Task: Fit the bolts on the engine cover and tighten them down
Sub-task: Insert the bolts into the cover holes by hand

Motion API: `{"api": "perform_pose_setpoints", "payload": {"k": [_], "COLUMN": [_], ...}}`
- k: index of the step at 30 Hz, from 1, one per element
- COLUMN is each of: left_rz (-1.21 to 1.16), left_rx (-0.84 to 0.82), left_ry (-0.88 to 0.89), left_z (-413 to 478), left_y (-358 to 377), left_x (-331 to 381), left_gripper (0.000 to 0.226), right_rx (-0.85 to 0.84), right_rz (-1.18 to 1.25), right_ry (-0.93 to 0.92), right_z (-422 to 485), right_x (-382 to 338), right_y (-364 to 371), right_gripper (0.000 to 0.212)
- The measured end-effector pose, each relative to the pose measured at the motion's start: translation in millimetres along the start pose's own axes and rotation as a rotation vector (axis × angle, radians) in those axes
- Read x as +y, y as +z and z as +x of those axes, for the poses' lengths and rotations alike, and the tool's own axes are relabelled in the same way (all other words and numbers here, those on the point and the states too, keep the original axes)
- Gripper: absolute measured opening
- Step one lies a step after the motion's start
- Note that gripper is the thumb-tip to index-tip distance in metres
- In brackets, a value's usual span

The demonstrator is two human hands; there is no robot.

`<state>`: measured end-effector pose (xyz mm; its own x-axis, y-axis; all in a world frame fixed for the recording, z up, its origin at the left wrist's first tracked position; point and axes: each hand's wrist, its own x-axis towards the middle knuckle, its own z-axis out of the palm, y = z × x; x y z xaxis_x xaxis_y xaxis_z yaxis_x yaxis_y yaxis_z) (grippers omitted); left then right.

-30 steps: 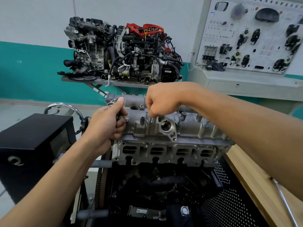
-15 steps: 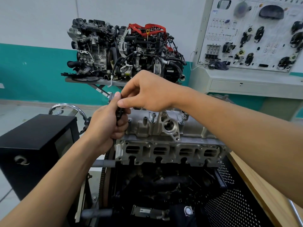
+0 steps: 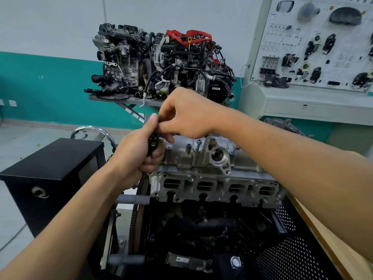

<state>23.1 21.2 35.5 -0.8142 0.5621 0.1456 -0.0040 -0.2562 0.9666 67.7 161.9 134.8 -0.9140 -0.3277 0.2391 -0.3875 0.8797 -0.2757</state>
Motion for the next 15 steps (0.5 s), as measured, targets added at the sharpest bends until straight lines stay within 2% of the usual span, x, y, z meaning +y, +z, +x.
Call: {"api": "perform_pose_setpoints", "payload": {"k": [4, 7, 10, 15], "left_rz": [0.028, -0.002, -0.063, -0.117], "left_rx": [0.051, 0.136, 0.248, 0.346], "left_ry": [0.01, -0.006, -0.027, -0.016], "left_z": [0, -1, -4, -9], "left_y": [-2, -5, -12, -20], "left_x": [3, 5, 4, 4], "left_gripper": [0.056, 0.053, 0.05, 0.046], "right_rx": [0.034, 0.169, 0.276, 0.187], "right_rz": [-0.02, -0.031, -0.055, -0.215], "right_ry": [-0.01, -0.023, -0.035, -0.02], "right_z": [-1, 2, 6, 7], "right_x": [-3, -6, -6, -5], "right_y": [-2, -7, -15, -2], "right_gripper": [0.028, 0.015, 0.012, 0.015]}}
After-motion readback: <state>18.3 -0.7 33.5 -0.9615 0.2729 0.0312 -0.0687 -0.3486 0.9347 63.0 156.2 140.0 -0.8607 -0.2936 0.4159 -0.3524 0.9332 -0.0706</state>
